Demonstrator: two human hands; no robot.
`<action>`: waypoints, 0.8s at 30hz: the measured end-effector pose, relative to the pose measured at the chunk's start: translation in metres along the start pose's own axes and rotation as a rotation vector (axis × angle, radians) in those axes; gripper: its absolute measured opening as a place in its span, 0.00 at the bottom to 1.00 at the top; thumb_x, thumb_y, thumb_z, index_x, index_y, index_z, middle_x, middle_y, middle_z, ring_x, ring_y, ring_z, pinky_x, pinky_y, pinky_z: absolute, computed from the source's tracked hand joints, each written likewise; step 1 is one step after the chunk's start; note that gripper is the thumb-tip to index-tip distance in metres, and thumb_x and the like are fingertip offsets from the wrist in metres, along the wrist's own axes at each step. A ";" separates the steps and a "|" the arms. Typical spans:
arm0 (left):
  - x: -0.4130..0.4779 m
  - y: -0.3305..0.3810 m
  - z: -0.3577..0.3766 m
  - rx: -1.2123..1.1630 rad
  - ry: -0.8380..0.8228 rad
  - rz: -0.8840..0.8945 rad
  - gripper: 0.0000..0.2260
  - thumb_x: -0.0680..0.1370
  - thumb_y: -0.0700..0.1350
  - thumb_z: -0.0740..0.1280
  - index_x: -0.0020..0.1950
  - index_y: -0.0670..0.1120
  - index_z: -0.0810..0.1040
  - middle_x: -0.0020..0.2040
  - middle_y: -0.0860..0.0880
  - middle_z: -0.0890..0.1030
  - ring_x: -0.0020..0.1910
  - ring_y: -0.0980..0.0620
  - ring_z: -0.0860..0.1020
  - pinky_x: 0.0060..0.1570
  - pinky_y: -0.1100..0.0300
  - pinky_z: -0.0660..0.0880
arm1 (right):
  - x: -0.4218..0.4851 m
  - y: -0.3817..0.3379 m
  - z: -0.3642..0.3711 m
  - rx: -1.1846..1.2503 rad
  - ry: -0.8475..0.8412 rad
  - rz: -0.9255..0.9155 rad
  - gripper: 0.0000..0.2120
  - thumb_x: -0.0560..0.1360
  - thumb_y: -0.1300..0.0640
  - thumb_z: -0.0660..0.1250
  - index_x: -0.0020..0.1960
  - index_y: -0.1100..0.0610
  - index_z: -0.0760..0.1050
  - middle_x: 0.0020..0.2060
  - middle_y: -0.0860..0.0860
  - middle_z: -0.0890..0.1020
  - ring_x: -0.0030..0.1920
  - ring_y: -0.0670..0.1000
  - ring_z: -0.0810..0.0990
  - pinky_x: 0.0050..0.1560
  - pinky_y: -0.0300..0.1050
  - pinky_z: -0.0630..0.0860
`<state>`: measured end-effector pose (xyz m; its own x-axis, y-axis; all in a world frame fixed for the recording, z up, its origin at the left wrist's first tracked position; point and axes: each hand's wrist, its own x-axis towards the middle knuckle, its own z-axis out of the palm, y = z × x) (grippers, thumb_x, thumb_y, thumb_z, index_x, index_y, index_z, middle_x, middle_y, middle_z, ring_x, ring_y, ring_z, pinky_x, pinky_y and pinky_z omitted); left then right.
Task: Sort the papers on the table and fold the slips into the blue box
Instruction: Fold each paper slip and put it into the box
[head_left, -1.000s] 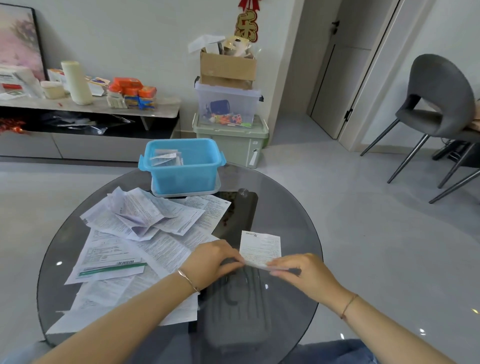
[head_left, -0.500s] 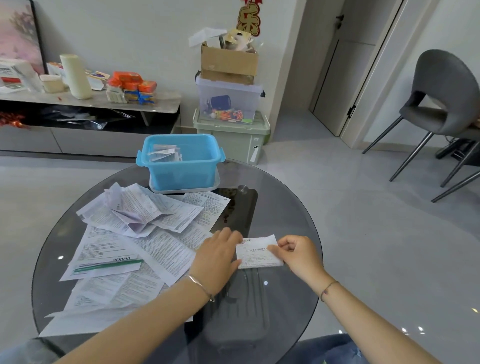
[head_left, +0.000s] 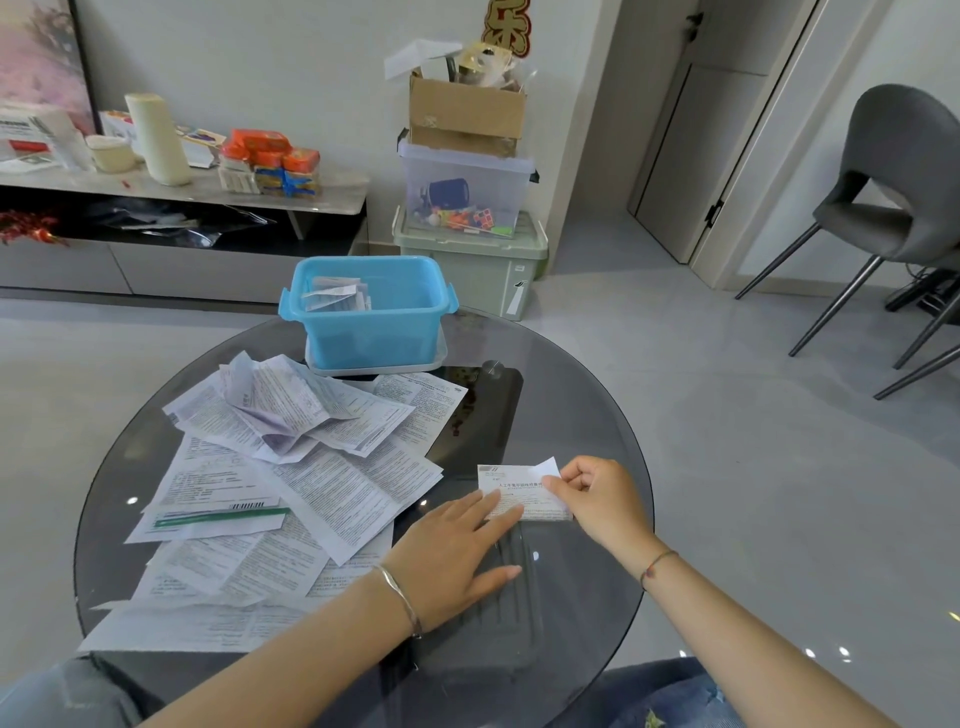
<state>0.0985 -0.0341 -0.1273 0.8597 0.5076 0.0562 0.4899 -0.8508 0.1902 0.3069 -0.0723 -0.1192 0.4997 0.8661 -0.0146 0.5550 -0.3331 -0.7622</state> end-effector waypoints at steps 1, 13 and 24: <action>0.001 0.001 -0.001 0.009 -0.017 0.021 0.38 0.74 0.68 0.34 0.76 0.51 0.60 0.75 0.45 0.64 0.73 0.47 0.65 0.71 0.56 0.61 | 0.000 0.000 0.000 -0.004 -0.002 0.003 0.12 0.72 0.56 0.72 0.33 0.52 0.74 0.29 0.49 0.80 0.26 0.41 0.72 0.27 0.30 0.65; 0.003 0.009 -0.012 0.054 -0.165 0.003 0.44 0.65 0.68 0.30 0.79 0.51 0.46 0.79 0.47 0.49 0.78 0.49 0.50 0.74 0.58 0.47 | 0.006 0.004 0.002 0.042 -0.008 0.012 0.10 0.72 0.55 0.73 0.34 0.54 0.75 0.30 0.51 0.81 0.28 0.47 0.75 0.32 0.38 0.69; 0.003 0.012 -0.009 0.143 -0.182 0.003 0.44 0.67 0.70 0.31 0.79 0.50 0.46 0.79 0.44 0.48 0.77 0.47 0.49 0.74 0.56 0.46 | -0.029 0.004 -0.015 -0.477 0.116 -0.650 0.19 0.79 0.46 0.55 0.61 0.53 0.78 0.61 0.47 0.78 0.63 0.48 0.75 0.61 0.46 0.73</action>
<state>0.1052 -0.0418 -0.1160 0.8669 0.4829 -0.1236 0.4913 -0.8696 0.0490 0.3042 -0.1045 -0.1120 0.0307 0.9057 0.4228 0.9685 0.0777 -0.2368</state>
